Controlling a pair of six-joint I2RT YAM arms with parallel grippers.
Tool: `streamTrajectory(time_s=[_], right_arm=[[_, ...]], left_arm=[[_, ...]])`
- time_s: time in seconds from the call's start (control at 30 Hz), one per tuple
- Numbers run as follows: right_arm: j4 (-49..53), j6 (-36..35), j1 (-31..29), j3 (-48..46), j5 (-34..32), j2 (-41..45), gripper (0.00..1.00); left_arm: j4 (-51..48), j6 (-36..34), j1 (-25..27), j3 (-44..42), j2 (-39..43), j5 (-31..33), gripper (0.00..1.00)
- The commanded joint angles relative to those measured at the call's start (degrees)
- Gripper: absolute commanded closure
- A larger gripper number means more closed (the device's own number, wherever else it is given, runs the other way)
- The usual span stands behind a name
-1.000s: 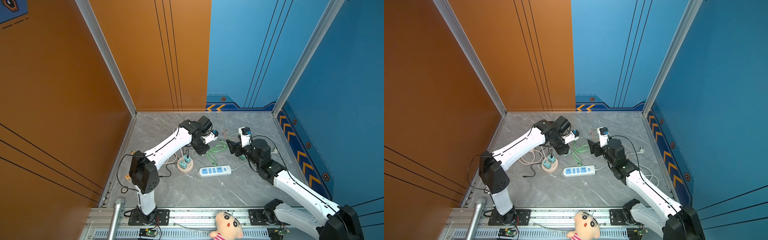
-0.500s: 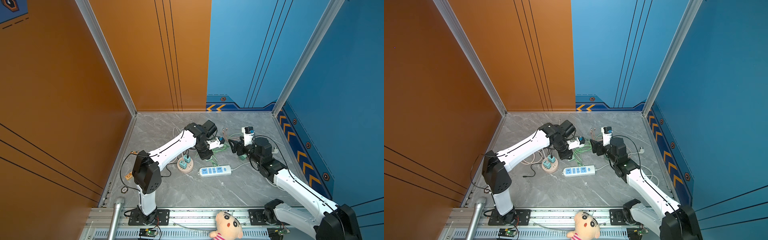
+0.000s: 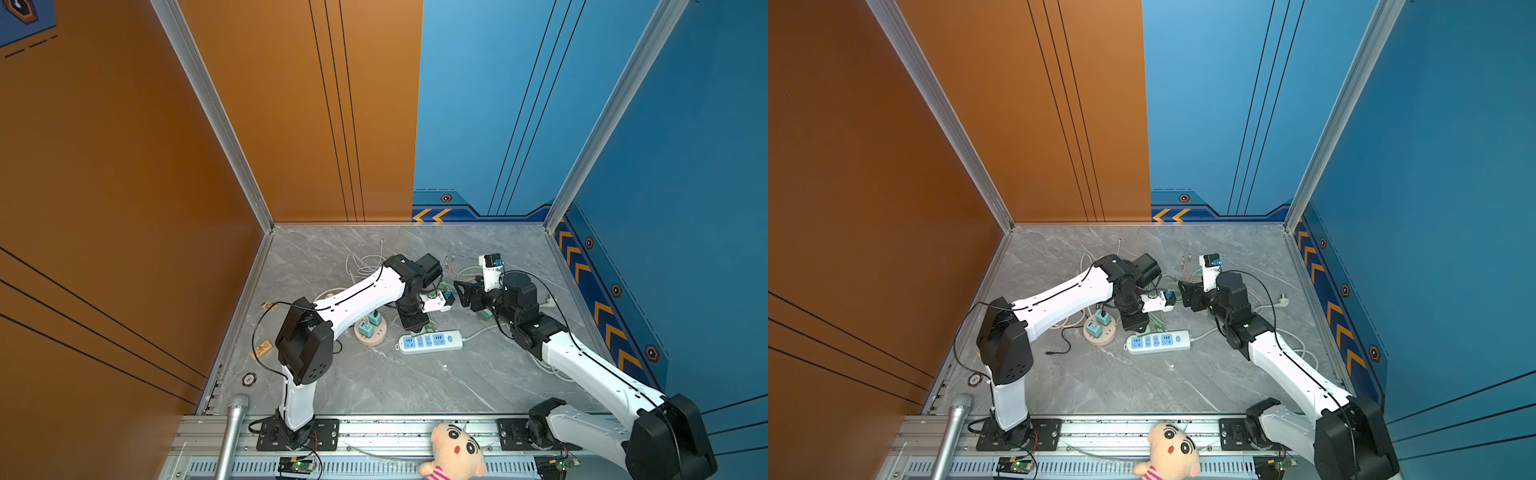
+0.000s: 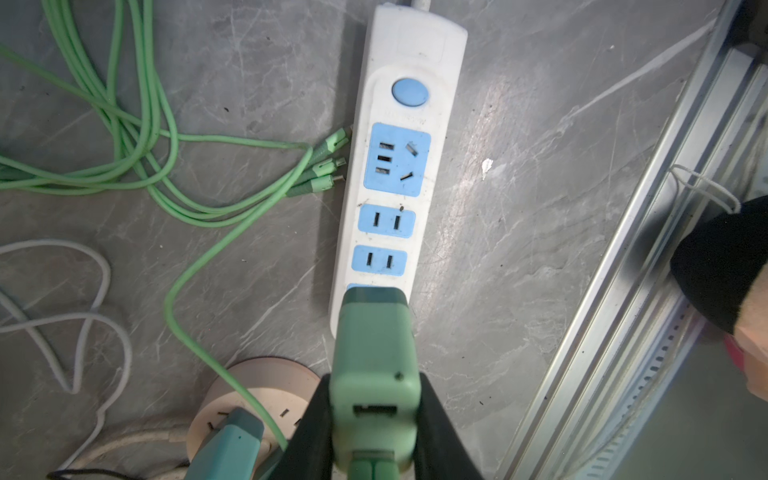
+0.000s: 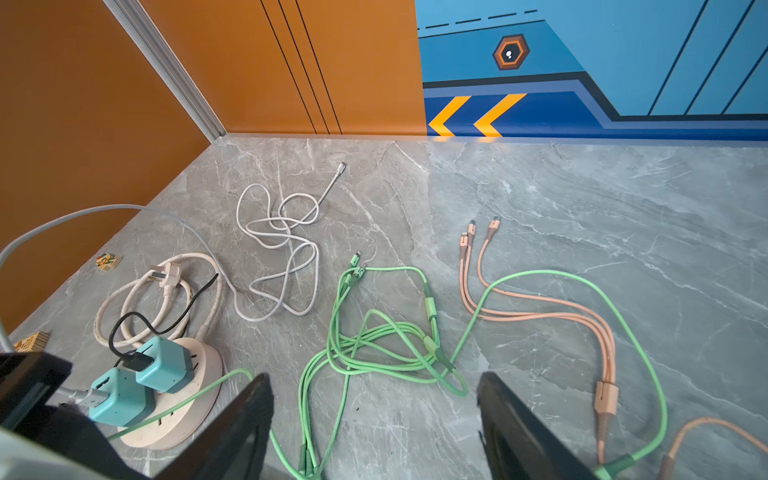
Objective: Insert the plug
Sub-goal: 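Move the left gripper with the charger over the white power strip while the right withdraws, then lower the green charger onto the blue socket nearest the robot with the left gripper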
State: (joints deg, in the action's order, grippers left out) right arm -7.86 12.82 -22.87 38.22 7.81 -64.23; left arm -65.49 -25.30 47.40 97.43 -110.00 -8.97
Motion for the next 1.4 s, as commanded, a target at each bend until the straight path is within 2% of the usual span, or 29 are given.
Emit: streamTrajectory(time_s=[0.0, 0.3, 0.57, 1.37], right_arm=[[1.57, 0.58, 0.28, 2.13, 1.02, -0.34, 0.22], [1.62, 0.71, 0.29, 2.04, 0.8, -0.6, 0.22], [1.79, 0.57, 0.29, 2.65, 0.96, -0.94, 0.22], [1.62, 1.36, 0.29, 2.57, 1.24, -1.2, 0.23]], left_arm=[[-1.56, -0.8, 0.99, -0.75, -1.22, 1.29, 1.0], [-1.57, -0.39, 0.56, -0.96, -2.68, 4.0, 1.0], [-1.55, -0.98, 0.14, -3.86, -1.82, 1.58, 1.0], [-1.4, -0.63, -1.12, -3.02, -2.98, 5.72, 1.0]])
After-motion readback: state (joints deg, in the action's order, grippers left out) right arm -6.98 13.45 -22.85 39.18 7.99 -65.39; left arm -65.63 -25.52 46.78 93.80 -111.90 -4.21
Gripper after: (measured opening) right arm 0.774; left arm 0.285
